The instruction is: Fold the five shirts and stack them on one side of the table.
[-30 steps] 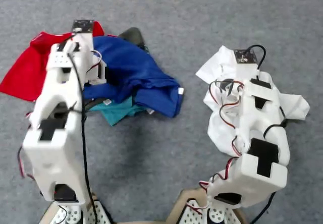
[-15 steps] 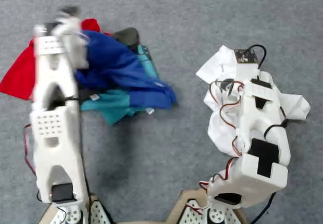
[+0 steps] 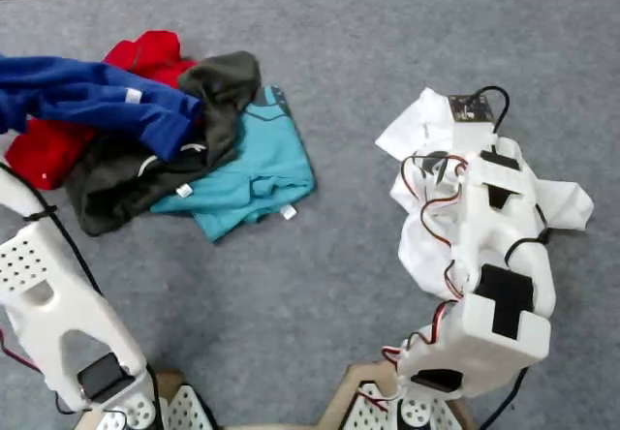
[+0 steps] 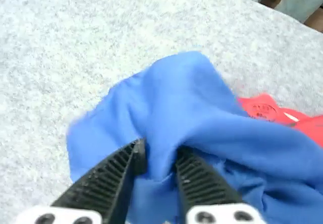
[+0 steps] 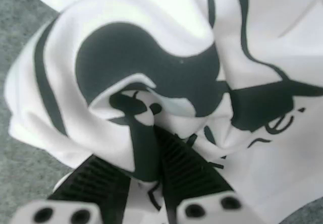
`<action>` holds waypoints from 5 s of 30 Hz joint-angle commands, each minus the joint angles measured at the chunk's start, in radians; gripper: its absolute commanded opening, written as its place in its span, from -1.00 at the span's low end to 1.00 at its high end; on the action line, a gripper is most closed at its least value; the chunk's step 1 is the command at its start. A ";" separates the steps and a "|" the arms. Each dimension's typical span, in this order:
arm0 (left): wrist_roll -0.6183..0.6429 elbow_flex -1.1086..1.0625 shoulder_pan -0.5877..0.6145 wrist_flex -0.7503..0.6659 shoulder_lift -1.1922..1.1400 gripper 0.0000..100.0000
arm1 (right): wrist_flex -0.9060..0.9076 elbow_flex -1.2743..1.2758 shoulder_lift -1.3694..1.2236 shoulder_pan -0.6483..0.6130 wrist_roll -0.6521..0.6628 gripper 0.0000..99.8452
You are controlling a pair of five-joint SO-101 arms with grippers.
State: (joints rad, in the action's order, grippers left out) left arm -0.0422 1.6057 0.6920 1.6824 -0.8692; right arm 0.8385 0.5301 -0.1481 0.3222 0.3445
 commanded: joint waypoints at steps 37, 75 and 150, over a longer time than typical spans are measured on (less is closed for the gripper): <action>0.126 0.053 -0.028 -0.138 -0.080 -0.94 | -0.017 0.028 0.001 -0.031 0.005 -0.97; 0.296 -0.576 -0.803 -0.009 -0.153 -0.89 | -0.018 0.028 0.001 -0.031 0.005 -0.97; -0.115 -2.451 -0.486 -0.422 1.676 -0.47 | 0.919 -0.154 0.282 -0.233 0.921 -0.95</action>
State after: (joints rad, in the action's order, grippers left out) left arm -0.1557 -0.8094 0.2670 1.2789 0.7618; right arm 1.7423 0.2478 -0.0115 0.0368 1.1454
